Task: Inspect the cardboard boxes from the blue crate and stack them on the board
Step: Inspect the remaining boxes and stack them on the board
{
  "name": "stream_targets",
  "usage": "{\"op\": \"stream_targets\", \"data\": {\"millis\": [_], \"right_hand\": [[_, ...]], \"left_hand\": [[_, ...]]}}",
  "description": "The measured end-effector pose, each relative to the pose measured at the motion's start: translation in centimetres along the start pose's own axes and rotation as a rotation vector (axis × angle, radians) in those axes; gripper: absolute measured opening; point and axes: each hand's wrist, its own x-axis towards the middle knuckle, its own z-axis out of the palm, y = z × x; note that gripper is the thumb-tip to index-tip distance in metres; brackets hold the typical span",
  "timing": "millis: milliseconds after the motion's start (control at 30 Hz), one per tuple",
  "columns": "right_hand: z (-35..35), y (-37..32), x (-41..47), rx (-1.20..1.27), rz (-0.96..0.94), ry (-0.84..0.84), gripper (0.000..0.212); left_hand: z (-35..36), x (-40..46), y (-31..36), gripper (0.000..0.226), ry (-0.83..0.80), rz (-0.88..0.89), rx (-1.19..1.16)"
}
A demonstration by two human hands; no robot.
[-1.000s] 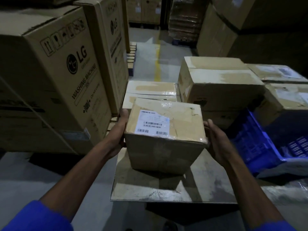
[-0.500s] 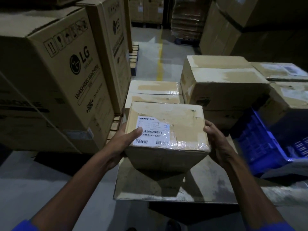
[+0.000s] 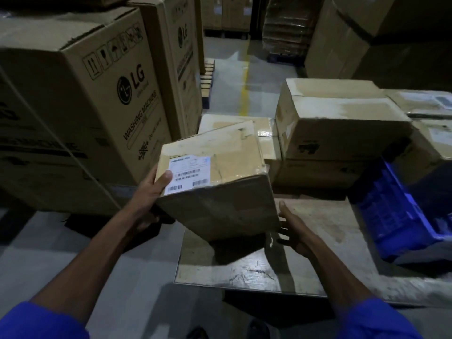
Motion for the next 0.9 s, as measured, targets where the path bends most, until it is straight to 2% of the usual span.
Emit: {"op": "stream_targets", "data": {"millis": [100,267,333,400,467,533,633,667,733,833,900], "right_hand": [[0.7,-0.6,-0.3,0.112,-0.087,-0.022,0.072],[-1.7,-2.1,-1.5,0.253,-0.177,0.226,0.053],[-2.9,-2.6,-2.5,0.274,-0.244,0.303,0.041],[-3.6,-3.0,-3.5,0.297,-0.323,0.353,0.030],[-4.0,-3.4,-4.6,0.308,-0.375,0.384,0.028],[-4.1,-3.7,-5.2,0.280,-0.424,0.396,0.038],[-4.0,-3.8,-5.4,0.218,-0.472,0.382,0.052],[-3.9,-3.8,-5.4,0.201,-0.477,0.372,0.053],[-3.7,-3.9,-5.4,0.184,-0.473,0.359,0.048],[-3.6,-4.0,-5.5,0.178,-0.472,0.324,0.035],[-3.6,-4.3,-5.2,0.178,-0.476,0.305,0.031]], "left_hand": [[-1.0,0.1,-0.5,0.068,0.049,0.099,0.109],[0.9,0.1,-2.4,0.047,0.092,0.112,0.429],[1.9,0.8,-2.8,0.045,0.059,0.106,0.569],[3.1,1.5,-3.2,0.050,-0.018,0.055,0.603],[4.2,1.7,-3.4,0.064,-0.030,-0.070,0.532],[5.2,1.9,-3.3,0.084,-0.006,-0.177,0.433],[5.7,2.1,-3.3,0.127,-0.078,-0.242,0.265],[5.7,2.1,-3.3,0.133,-0.087,-0.245,0.239],[6.0,1.8,-2.9,0.118,-0.062,-0.242,0.225],[6.2,1.8,-3.2,0.066,-0.015,-0.217,0.294],[5.6,2.1,-3.6,0.056,0.015,-0.227,0.301]]}}
